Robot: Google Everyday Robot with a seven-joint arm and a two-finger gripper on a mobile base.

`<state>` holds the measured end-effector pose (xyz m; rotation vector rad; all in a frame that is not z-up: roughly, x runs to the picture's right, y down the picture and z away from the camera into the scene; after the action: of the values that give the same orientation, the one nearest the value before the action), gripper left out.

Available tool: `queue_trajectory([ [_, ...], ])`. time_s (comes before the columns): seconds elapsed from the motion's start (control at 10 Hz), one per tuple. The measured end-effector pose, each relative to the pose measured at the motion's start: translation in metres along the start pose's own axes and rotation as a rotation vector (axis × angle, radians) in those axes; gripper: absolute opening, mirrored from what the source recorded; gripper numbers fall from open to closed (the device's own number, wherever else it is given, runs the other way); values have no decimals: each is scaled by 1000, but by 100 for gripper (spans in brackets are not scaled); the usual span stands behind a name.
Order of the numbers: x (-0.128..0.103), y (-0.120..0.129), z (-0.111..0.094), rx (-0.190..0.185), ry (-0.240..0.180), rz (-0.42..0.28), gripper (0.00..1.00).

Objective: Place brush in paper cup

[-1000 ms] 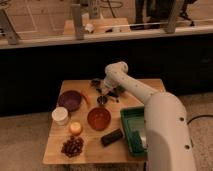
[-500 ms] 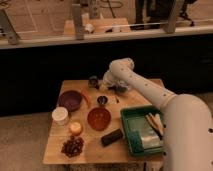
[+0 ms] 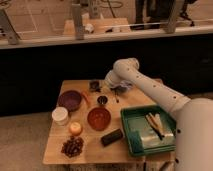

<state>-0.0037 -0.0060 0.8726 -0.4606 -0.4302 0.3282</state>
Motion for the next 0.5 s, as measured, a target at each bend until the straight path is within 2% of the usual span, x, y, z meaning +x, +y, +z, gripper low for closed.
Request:
queue_trajectory([
  [0.1, 1, 4, -2, -10, -5, -7, 0],
  [0.5, -28, 21, -4, -59, -48, -93, 0],
])
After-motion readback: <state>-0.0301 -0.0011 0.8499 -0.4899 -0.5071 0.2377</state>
